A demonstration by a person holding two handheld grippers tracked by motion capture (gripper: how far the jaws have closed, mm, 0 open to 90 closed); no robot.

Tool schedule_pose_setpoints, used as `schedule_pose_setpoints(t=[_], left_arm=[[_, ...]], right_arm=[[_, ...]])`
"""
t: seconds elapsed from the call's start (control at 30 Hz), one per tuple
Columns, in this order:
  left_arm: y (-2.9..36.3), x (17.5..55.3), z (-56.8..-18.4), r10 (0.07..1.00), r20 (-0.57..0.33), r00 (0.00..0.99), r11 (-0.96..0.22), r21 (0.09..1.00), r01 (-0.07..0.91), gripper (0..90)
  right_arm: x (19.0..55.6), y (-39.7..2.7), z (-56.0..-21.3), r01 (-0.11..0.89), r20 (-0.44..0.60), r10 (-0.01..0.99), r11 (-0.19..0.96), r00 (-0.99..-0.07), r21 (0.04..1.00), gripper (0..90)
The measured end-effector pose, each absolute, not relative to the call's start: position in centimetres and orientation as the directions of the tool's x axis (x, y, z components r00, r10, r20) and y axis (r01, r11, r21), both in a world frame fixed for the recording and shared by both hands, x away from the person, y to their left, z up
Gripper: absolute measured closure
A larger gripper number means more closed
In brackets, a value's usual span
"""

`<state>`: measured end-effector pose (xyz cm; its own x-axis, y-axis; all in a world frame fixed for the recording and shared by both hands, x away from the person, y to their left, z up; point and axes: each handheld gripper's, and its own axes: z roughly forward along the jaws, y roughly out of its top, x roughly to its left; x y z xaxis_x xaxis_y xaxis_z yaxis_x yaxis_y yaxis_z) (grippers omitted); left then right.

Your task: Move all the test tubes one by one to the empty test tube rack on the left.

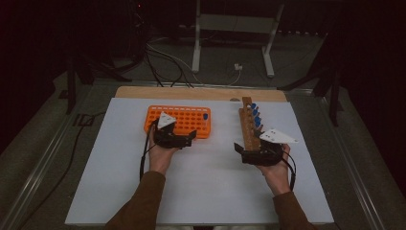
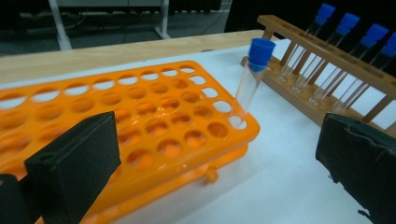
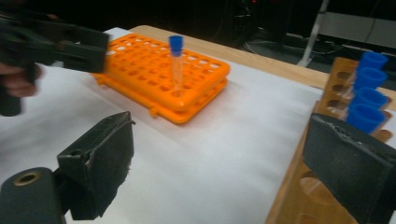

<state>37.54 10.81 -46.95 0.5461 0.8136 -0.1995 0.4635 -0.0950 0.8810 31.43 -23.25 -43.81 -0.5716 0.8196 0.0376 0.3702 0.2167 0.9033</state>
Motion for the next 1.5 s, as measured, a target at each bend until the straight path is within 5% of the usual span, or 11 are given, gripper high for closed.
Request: schedule_pose_setpoints(t=[0.37,0.57,0.93,1.2,1.5], left_arm=[[15.0,34.9,-45.8,0.827,-0.190,0.530,-0.089,0.886,0.455,4.9],[16.3,33.0,-45.9,0.852,-0.146,0.503,-0.101,0.897,0.431,2.0],[17.5,32.1,-45.9,0.868,-0.162,0.470,-0.066,0.899,0.433,2.0],[16.9,31.9,-45.8,0.868,-0.141,0.475,-0.087,0.900,0.427,2.0],[16.6,31.8,-45.8,0.872,-0.121,0.475,-0.107,0.898,0.426,2.1]], right_arm=[[33.4,-25.1,-44.4,0.414,0.019,0.871,0.215,-0.492,0.884,9.5],[34.6,-26.0,-45.0,0.444,0.041,0.893,0.183,-0.449,0.877,17.1],[36.2,-26.0,-46.1,0.483,0.071,0.919,0.137,-0.387,0.865,62.4],[36.3,-25.5,-46.4,0.475,0.034,0.933,0.151,-0.357,0.867,74.3],[36.5,-25.4,-46.6,0.464,0.016,0.942,0.150,-0.335,0.873,76.9]])
